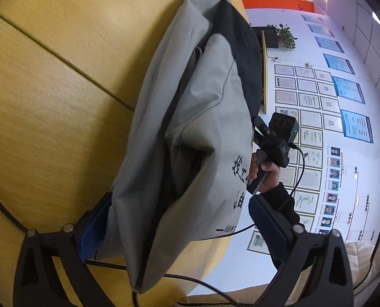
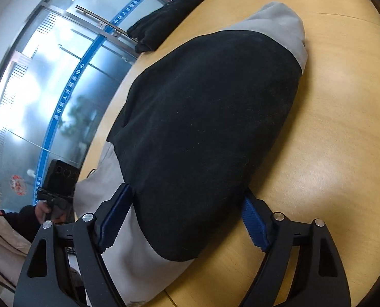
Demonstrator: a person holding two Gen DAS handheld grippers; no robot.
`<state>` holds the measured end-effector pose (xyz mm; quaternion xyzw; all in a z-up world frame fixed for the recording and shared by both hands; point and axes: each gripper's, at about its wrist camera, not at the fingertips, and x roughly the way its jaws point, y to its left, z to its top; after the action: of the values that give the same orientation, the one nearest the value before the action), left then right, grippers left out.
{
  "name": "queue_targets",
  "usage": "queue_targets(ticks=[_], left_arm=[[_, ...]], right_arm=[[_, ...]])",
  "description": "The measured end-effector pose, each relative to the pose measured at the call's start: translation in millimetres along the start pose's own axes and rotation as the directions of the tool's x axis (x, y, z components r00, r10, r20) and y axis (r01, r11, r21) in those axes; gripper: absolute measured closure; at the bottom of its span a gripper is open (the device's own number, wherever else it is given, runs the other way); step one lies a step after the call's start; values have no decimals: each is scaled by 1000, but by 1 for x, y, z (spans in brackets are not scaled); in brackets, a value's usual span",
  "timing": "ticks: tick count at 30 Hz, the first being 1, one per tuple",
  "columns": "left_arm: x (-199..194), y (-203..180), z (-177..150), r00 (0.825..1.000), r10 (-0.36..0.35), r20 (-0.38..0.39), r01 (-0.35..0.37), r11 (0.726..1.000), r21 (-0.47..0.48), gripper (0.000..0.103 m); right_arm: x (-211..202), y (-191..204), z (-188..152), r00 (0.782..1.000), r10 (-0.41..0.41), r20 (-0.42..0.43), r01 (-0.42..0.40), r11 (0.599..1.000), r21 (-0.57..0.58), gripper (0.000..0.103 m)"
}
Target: Fold clothes
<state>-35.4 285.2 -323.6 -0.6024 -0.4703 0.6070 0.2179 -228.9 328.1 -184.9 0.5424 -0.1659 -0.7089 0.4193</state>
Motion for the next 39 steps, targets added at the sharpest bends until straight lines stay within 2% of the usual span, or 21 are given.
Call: queue_targets(ticks=[3, 4, 5, 7, 9, 11, 14, 20, 27, 33, 36, 39], left_arm=[[5, 0, -2, 1000, 4, -16, -4, 1000, 13, 2], [7, 0, -2, 1000, 7, -23, -7, 1000, 23, 13], [8, 5, -2, 999, 11, -31, -11, 1000, 3, 39], [11, 17, -3, 999, 17, -48, -19, 999, -40, 62], [10, 23, -5, 999, -5, -39, 2, 998, -56, 67], [7, 20, -7, 999, 1, -34, -2, 1000, -31, 74], [-2, 15, -10, 999, -47, -21, 47, 999, 3, 84], [-18, 5, -18, 996, -84, 3, 84, 995, 47, 88], [-53, -38, -22, 989, -139, 58, 127, 976, 174, 89], [-113, -60, -21, 973, -180, 146, 141, 960, 243, 89], [-160, -60, -17, 960, -181, 215, 123, 958, 258, 89], [-214, -57, -12, 942, -156, 296, 70, 957, 282, 89]], right_arm=[[4, 6, 6, 999, -37, -24, 38, 999, 20, 19], [5, 10, 6, 998, -55, -28, 56, 998, 17, 19], [5, 13, 7, 997, -77, -27, 78, 997, 11, 21], [5, 19, 7, 992, -122, -23, 122, 993, 0, 33], [5, 25, 7, 986, -165, -19, 165, 986, -12, 48], [5, 31, 7, 978, -209, -14, 209, 978, -23, 55], [5, 40, 7, 962, -273, -7, 273, 961, -39, 64], [-4, 84, -5, 913, -401, 79, 409, 901, -144, 78], [-17, 132, -16, 864, -479, 152, 502, 838, -213, 82], [-28, 167, -3, 859, -461, 222, 508, 823, -254, 82], [-17, 196, 17, 871, -416, 261, 482, 825, -295, 82], [7, 230, 45, 891, -343, 298, 435, 832, -343, 82]])
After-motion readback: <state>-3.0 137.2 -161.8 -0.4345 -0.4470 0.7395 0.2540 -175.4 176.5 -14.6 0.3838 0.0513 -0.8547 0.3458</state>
